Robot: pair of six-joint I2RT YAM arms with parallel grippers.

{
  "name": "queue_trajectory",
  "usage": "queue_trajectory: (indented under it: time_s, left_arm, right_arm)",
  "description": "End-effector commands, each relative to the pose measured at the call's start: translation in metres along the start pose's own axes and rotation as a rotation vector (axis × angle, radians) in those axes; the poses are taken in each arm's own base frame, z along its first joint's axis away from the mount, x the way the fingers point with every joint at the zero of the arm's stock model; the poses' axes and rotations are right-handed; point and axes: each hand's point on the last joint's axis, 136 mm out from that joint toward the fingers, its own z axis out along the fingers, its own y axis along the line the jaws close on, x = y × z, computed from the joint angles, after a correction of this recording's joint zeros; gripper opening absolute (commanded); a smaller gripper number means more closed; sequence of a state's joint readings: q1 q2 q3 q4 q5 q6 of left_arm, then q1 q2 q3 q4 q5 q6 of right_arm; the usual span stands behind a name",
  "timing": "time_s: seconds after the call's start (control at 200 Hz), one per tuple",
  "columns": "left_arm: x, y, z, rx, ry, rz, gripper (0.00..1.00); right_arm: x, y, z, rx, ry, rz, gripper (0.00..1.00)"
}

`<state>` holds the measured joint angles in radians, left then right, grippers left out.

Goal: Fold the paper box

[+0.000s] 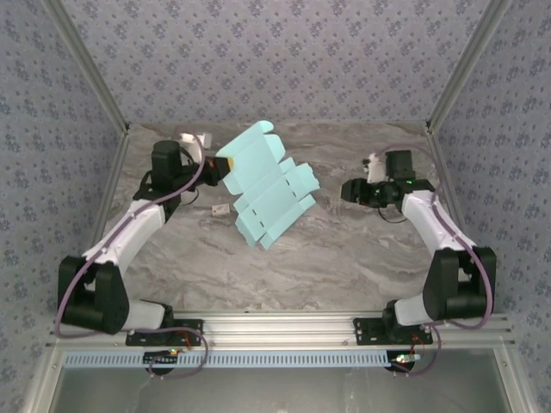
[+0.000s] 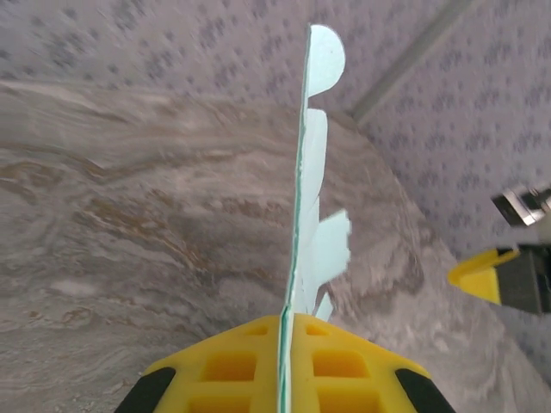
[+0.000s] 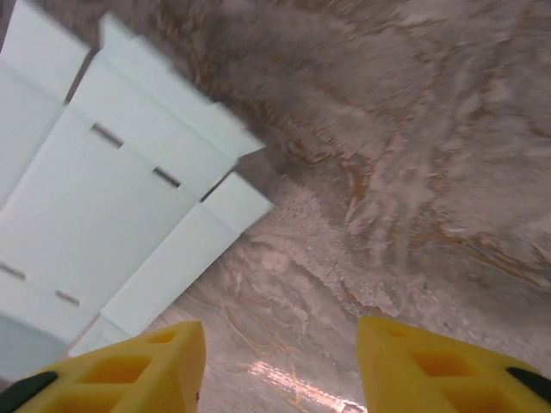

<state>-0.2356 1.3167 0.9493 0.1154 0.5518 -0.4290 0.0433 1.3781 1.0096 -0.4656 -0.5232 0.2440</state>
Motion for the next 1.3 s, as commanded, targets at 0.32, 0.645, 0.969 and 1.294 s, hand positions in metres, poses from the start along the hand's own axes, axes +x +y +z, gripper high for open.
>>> queue_trajectory:
  time_s: [0.32, 0.645, 0.969, 1.294]
  left_arm:
    - [-0.066, -0.015, -0.075, -0.037, -0.449, -0.4, 0.0]
    - [-0.069, -0.019, -0.1, 0.02, -0.56, -0.566, 0.0]
    - [-0.058, -0.013, -0.101, 0.051, -0.574, -0.649, 0.0]
    - [-0.034, 0.002, -0.096, 0.003, -0.538, -0.683, 0.05]
  right_arm:
    - [-0.006, 0.114, 0.002, -0.289, -0.244, 0.241, 0.89]
    - [-0.011, 0.175, 0.015, -0.513, -0.293, 0.278, 0.91]
    - [-0.03, 0.19, 0.005, -0.627, -0.389, 0.331, 0.38]
    - [-0.044, 0.178, -0.002, -0.51, -0.42, 0.226, 0.0]
